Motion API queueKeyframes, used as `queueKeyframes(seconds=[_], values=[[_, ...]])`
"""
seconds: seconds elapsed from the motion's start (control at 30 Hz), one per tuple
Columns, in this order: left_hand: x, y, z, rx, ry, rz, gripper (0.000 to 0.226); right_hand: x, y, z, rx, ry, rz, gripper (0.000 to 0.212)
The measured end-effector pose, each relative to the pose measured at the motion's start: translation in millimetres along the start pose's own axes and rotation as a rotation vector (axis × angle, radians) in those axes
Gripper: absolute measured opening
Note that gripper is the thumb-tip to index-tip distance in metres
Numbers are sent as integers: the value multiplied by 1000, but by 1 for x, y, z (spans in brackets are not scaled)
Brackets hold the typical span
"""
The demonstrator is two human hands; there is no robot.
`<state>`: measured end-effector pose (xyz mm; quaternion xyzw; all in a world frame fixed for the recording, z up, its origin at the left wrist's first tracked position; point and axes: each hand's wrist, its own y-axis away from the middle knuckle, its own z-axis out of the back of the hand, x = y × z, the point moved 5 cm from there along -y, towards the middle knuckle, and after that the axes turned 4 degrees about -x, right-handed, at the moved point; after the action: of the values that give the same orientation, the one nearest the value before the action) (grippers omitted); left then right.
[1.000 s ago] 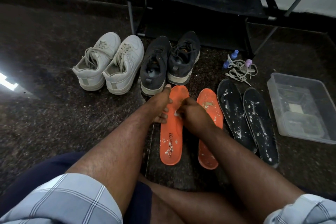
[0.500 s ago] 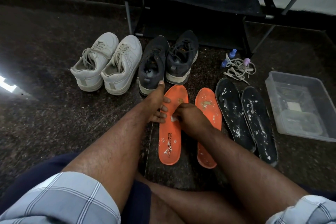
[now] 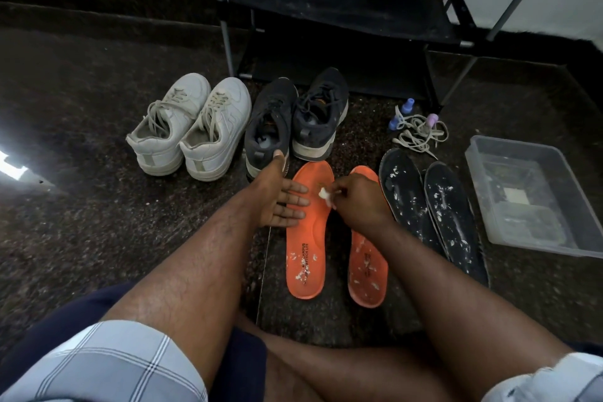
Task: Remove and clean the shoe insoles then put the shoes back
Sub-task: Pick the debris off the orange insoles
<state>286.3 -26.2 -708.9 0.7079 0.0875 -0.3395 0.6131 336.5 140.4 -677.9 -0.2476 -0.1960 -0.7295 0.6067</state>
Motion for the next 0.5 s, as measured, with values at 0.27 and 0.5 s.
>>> queueKeyframes(seconds=[0.27, 0.5], values=[[-2, 4, -6, 62, -51, -3, 101, 8, 12, 52, 99, -2, 8, 16], [3, 4, -8, 91, -47, 27, 109, -2, 40, 17, 163, -12, -25, 19]])
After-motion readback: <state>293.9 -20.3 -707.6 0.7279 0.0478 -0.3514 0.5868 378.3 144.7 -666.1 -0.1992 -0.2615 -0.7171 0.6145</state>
